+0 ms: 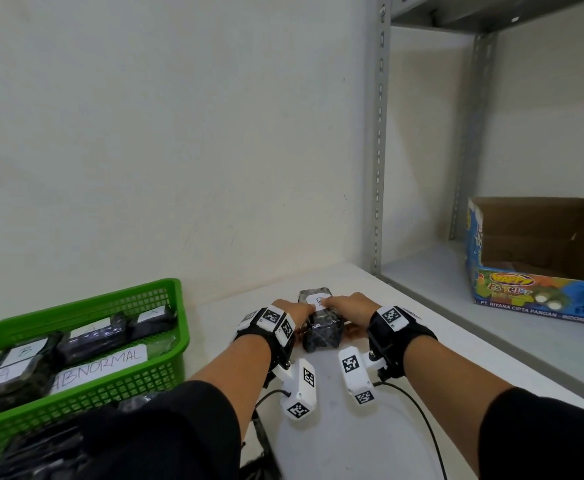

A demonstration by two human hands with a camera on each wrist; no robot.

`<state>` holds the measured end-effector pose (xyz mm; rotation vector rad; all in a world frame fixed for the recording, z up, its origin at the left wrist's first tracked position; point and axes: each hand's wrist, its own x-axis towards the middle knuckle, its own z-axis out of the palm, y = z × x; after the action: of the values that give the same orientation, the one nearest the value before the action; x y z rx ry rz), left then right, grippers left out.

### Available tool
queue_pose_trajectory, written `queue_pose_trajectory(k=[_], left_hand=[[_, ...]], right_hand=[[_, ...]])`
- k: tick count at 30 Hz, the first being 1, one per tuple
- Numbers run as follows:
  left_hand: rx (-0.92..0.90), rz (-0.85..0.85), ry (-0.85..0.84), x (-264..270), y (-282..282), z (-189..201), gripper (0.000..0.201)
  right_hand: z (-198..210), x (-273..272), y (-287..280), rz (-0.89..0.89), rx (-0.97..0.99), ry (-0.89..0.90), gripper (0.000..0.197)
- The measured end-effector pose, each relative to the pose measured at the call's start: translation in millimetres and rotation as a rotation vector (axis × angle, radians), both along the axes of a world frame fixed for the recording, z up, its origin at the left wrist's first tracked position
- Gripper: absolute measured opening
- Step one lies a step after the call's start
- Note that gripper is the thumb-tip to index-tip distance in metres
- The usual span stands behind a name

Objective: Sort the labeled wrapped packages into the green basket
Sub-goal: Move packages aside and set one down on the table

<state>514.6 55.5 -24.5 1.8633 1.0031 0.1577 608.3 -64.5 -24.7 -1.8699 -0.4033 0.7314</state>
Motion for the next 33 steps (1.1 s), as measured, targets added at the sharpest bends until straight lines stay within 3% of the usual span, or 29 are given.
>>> queue_pose_trajectory(k=[10,13,20,21,24,33], left_hand=[[0.106,-0.041,0.034,-9,-3,12,0.035],[0.139,-0.041,0.039,-16,-3,22,0.029],[0.536,-0.173,0.209,-39,-8,64,0.032],[0.575,-0.203,0.234,-46,-7,69,0.044],[0.664,-0.244,0.227,-78,-10,87,0.073],[0.825,-0.197,0.114,-224,-18,150,0.078]], right_hand=[[8,-4,-12,-0.005,-0.088,-0.142,0.048],[17,-6,-18,-0.004,-0.163,-0.309,0.057],[41,-35,-27,0.061,-0.2,-0.665,0.083],[44,-42,-27,0.086,-0.214,-0.71,0.086],[52,-64,-31,0.171,-0.301,-0.814,0.093],[87,-177,-35,0.318,-0.22,-0.888,0.102]])
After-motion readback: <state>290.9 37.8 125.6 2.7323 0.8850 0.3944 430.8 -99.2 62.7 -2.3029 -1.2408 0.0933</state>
